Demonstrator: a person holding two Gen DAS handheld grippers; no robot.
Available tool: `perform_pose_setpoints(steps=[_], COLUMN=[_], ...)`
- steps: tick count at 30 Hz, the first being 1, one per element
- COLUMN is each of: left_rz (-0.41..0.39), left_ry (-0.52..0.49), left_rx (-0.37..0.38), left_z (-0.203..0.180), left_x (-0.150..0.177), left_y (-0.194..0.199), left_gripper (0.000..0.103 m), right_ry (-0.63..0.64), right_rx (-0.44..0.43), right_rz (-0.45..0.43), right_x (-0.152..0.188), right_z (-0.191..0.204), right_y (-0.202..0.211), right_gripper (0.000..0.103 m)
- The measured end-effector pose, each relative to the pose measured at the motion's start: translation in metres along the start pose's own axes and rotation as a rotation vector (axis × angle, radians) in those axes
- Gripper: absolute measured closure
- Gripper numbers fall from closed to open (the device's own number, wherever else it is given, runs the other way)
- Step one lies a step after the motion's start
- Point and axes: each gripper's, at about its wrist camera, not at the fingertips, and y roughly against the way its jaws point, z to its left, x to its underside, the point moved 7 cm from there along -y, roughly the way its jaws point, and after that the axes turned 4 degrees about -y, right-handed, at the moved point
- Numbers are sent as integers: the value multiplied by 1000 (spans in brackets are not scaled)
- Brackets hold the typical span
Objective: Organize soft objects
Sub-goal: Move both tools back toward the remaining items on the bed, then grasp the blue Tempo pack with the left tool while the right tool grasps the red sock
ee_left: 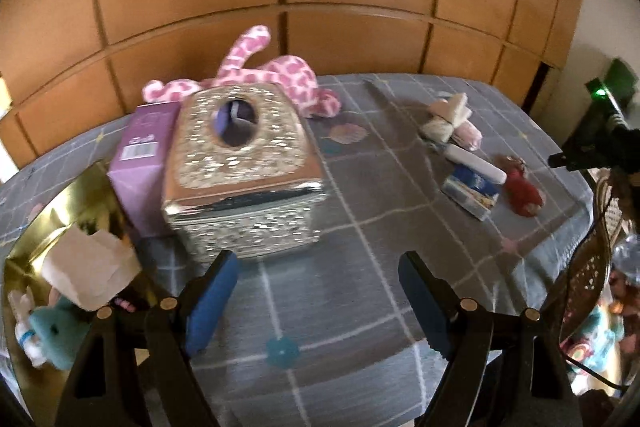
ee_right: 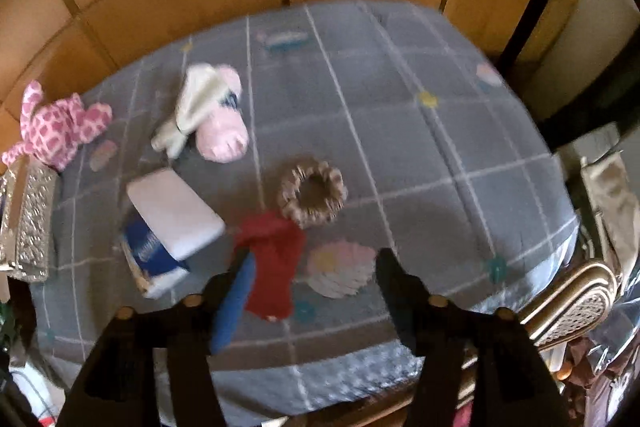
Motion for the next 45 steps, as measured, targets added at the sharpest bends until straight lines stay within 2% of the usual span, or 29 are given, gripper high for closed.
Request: perform_pose_setpoints(steps=[5,9,12,16,19,22,24,27,31,37,40,43,45], left_rz=[17,28,42,52,54,57,62,65,72,90,63,69,73], left_ry=[-36,-63,-64,-70,-79,-83,-83,-86,-92,-111,-172,-213,-274], left_rx=[42,63,78,92,98,108,117,135,151,197,198,229,239], left_z=[-18,-27,-33,-38,-43,-46,-48,-54,-63,-84,-103,-121,-137], left_x=[-2,-3,-2,-1,-2,-2,-2,-4,-10,-23,-34,-41,-45], left_y=[-6,-10,-15,-18,-20,-22,-25,-28,-33,-46,-53,-64,-74], left_gripper=[20,20,20,20,20,20,20,20,22,23,22,16,15], right_ry=[47,128,215,253,275,300,296,327,298,147,88,69,60], right_rx=[9,-66,-47,-6,18,0,-21,-14,-53,-214,-269,-297,-318], right_rz=[130,217,255,298,329,345,326,270,175,106,91,79,75], right_x=[10,16,23,26,29,34,35,35,27,22,15,11,13], right_z=[6,29,48,63,69,74,74,74,70,54,40,33,35], right_y=[-31,-42,-50,-65,-72,-73,-70,-63,-44,-25,-25,-20,-16], right_gripper=[38,38,38,38,43,53,68,74,75,75,75,74,74])
